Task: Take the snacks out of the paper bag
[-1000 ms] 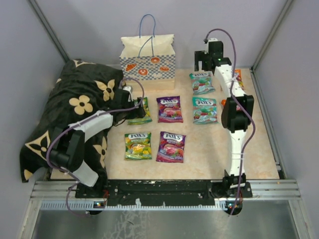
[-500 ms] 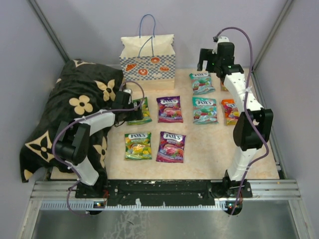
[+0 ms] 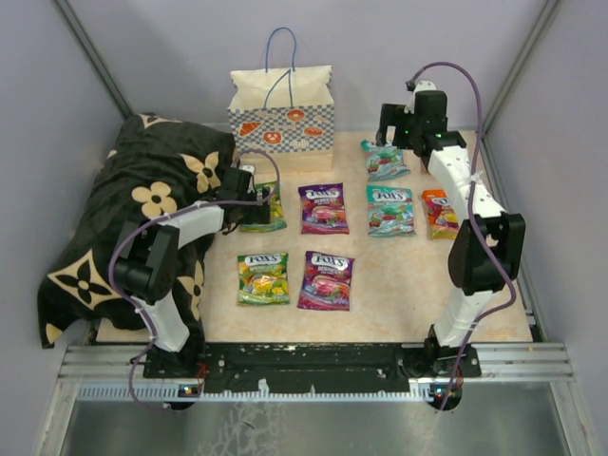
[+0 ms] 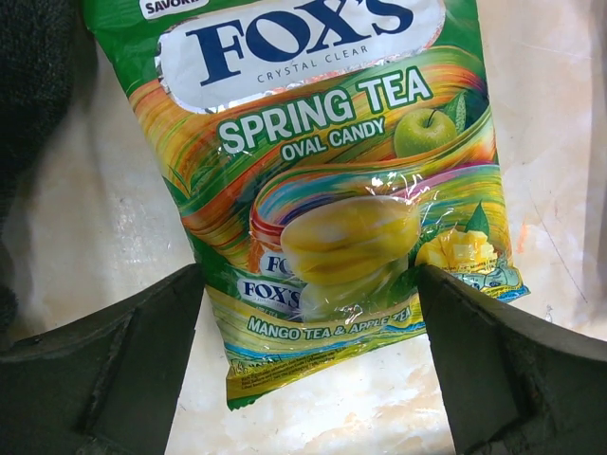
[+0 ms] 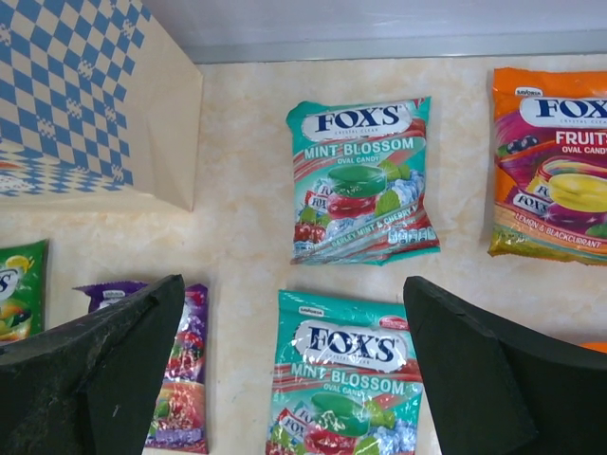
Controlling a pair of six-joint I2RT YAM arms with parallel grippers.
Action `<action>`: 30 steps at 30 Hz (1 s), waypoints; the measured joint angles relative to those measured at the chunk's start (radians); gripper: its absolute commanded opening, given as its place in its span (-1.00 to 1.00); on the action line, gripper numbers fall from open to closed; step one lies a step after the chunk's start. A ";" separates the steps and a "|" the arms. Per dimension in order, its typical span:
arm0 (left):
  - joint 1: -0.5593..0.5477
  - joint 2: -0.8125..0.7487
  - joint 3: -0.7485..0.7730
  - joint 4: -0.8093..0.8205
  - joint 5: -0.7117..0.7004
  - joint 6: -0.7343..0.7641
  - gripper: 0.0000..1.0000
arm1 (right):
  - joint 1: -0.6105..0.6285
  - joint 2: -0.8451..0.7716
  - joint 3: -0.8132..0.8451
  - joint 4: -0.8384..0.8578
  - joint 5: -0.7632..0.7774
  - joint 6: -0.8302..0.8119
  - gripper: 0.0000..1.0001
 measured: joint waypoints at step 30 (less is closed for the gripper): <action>-0.006 -0.125 0.000 -0.118 -0.001 0.203 0.98 | 0.055 -0.231 -0.207 0.057 0.038 0.036 0.97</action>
